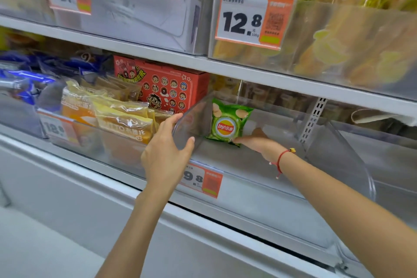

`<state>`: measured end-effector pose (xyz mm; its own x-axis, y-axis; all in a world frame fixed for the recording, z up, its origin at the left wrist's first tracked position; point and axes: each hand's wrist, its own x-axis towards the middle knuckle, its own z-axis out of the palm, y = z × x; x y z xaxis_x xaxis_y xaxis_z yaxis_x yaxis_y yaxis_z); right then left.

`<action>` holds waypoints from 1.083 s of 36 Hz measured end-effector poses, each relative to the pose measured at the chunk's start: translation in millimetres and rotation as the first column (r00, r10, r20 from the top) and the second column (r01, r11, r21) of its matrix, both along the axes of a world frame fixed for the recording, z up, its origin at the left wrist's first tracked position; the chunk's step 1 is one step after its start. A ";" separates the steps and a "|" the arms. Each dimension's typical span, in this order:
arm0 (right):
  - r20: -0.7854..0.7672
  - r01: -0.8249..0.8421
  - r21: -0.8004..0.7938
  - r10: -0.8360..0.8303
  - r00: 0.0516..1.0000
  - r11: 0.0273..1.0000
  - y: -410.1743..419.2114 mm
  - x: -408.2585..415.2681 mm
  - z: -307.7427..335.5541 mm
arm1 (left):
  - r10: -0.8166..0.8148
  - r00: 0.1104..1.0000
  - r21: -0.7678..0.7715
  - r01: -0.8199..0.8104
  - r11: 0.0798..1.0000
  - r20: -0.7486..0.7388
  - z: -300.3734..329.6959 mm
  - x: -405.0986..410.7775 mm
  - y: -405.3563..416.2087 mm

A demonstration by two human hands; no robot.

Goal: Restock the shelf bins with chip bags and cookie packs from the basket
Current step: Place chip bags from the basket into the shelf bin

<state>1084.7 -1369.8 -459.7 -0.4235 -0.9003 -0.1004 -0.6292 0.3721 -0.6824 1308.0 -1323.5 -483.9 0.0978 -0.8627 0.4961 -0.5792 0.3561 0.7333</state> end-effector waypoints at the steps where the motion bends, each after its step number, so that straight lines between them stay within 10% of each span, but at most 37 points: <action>1: -0.001 -0.017 0.006 0.017 1.000 1.000 10.0 -0.1 2.9 | -0.007 1.000 0.006 0.007 1.000 -0.003 0.9 -0.2 1.0; 16: -0.223 -0.299 -0.456 0.218 0.950 0.839 234.5 30.9 -1.8 | -0.077 0.996 -0.096 0.073 0.993 -0.041 5.2 -24.0 119.6; 24: -0.227 -0.259 -0.124 0.227 0.947 0.958 295.9 18.2 -105.0 | -0.409 0.877 0.526 0.230 0.819 0.253 -70.4 -30.1 172.2; 32: -0.009 -0.371 0.136 0.375 0.927 0.919 337.2 32.7 -195.1 | -0.827 0.319 0.878 -0.035 0.477 0.463 -145.9 -15.0 193.7; 39: -0.457 -0.471 0.141 0.479 0.750 0.871 342.7 70.4 -201.3 | -0.727 0.444 0.834 -0.091 0.545 0.524 -156.7 0.6 199.6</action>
<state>1155.1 -1027.0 -660.9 0.0595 -0.9980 -0.0214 -0.9643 -0.0519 -0.2596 1308.5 -1123.9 -640.6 -0.3204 -0.7485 -0.5805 -0.9432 0.3086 0.1228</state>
